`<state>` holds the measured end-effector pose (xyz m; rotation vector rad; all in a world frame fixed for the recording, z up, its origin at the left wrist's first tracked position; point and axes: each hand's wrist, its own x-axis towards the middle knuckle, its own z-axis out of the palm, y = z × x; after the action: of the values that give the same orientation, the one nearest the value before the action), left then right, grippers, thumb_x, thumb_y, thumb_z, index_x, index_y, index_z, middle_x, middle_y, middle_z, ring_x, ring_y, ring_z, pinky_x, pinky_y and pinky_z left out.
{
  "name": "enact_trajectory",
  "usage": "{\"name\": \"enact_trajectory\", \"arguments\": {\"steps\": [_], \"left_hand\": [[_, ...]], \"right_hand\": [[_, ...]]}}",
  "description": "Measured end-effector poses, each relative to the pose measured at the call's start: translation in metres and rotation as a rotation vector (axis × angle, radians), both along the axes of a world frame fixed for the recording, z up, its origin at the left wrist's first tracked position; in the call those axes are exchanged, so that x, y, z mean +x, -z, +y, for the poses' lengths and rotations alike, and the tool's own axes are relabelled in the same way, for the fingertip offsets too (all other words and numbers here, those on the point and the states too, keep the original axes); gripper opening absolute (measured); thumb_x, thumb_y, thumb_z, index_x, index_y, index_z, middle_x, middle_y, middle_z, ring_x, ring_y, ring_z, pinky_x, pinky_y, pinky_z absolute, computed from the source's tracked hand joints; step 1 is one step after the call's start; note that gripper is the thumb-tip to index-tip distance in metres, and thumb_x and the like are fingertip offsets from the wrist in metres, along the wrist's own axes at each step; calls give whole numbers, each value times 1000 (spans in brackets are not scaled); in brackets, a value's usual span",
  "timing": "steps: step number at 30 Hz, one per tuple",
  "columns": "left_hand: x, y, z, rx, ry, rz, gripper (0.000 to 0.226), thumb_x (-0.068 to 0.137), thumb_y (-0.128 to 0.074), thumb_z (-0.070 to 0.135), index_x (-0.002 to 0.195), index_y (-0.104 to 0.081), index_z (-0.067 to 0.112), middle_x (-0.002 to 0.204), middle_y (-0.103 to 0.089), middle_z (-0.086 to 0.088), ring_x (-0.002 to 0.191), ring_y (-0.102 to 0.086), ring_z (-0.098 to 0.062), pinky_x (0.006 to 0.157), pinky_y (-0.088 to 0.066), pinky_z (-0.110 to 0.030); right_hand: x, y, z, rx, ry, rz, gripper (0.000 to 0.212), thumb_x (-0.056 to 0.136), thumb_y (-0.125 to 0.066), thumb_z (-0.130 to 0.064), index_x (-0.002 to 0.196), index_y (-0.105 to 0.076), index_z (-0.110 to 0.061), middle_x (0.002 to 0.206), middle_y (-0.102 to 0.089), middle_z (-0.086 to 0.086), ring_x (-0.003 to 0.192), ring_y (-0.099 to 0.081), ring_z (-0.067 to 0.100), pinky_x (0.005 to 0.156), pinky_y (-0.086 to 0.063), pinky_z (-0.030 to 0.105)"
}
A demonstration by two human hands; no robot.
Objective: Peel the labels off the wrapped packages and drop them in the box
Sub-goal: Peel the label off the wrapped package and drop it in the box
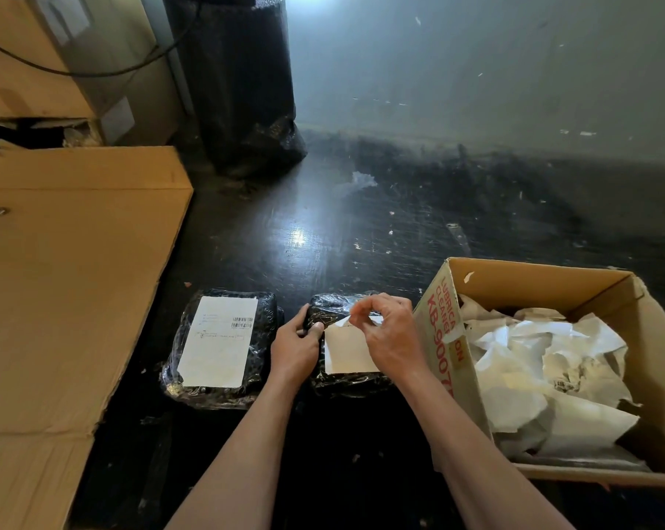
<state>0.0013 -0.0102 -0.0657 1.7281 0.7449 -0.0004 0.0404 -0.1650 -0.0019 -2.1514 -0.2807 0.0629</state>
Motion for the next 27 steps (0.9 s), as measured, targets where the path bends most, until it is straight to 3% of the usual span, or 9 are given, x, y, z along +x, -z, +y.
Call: {"name": "enact_trajectory", "arguments": {"steps": [3, 5, 15, 21, 25, 27], "left_hand": [[0, 4, 3, 3, 8, 11, 56, 92, -67, 38, 146, -51, 35, 123, -70, -3, 109, -64, -14, 106, -47, -42], [-1, 5, 2, 1, 7, 16, 58, 91, -67, 42, 146, -51, 36, 130, -67, -7, 113, -64, -17, 106, -48, -45], [0, 2, -2, 22, -19, 31, 56, 93, -67, 39, 146, -51, 36, 131, -67, -9, 116, -64, -20, 106, -47, -43], [0, 3, -1, 18, -9, 26, 56, 92, -67, 38, 145, -52, 35, 127, -70, -8, 113, -66, -20, 105, -48, -42], [2, 7, 1, 26, -20, 31, 57, 90, -67, 42, 145, -52, 35, 125, -70, -15, 115, -66, -26, 104, -49, -45], [2, 6, 0, 46, -22, 32, 56, 91, -66, 41, 145, -52, 35, 126, -70, -10, 115, -65, -22, 104, -48, -41]], "right_hand": [[-7, 0, 4, -6, 5, -15, 26, 87, -77, -13, 77, -69, -36, 84, -66, -24, 104, -44, 7, 97, -44, 51], [-11, 0, 7, -6, 15, -41, 30, 86, -77, -12, 77, -67, -38, 84, -65, -25, 103, -42, 6, 96, -43, 52], [-16, -6, 1, 4, 22, -34, 33, 86, -78, -15, 77, -65, -43, 87, -66, -27, 106, -44, 7, 102, -39, 50], [-23, -9, -6, 23, 11, -80, 32, 85, -79, -15, 78, -68, -44, 85, -66, -28, 105, -49, 7, 97, -45, 51], [-19, -19, -7, 21, -36, -119, 32, 85, -80, -16, 79, -67, -45, 81, -66, -29, 107, -49, 5, 99, -44, 46], [-16, -20, -10, 11, -47, -122, 30, 86, -79, -16, 79, -68, -42, 80, -67, -28, 107, -50, 7, 98, -43, 36]]}}
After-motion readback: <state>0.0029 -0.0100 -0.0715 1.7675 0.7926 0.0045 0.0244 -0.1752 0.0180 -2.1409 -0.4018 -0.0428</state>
